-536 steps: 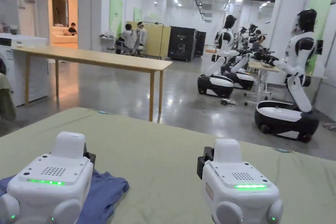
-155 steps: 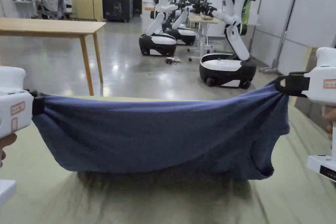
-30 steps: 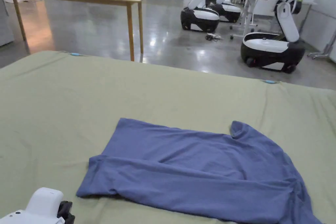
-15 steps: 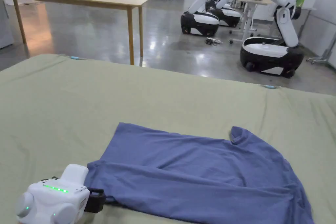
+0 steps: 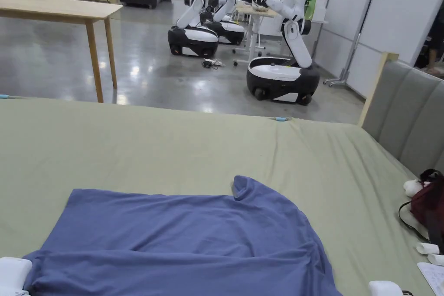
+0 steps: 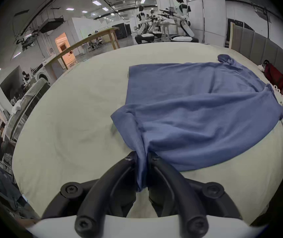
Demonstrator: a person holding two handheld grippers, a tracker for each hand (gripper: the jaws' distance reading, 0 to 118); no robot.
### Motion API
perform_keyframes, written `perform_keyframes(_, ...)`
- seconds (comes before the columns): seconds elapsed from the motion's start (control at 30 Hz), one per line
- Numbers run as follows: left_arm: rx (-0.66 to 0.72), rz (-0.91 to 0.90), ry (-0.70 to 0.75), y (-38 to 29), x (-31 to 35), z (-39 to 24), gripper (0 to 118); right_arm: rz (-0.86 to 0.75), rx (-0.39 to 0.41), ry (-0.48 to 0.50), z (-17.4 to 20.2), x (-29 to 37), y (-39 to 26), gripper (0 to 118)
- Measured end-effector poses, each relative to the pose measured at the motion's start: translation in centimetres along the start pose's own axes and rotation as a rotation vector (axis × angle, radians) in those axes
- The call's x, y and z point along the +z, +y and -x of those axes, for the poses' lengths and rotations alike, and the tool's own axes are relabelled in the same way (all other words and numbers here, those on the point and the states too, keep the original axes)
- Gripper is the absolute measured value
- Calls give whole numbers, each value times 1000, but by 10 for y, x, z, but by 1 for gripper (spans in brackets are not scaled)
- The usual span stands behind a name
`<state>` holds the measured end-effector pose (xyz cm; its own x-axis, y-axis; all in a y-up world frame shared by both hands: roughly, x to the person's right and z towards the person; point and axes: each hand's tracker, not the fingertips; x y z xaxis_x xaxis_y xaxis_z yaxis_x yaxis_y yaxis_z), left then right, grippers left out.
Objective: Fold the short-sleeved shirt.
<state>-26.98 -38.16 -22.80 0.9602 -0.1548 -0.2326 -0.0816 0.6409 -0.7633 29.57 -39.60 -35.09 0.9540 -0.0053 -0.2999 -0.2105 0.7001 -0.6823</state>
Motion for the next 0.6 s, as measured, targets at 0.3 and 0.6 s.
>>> perform_keyframes(0.3, -9, 16, -17, 8, 10, 1, 8, 116, 38, 59, -4, -23, 16, 11)
perform_keyframes(0.6, -33, -85, -48, 12, 87, 12, 7, -51, 41, 127, -4, 82, 27, 11)
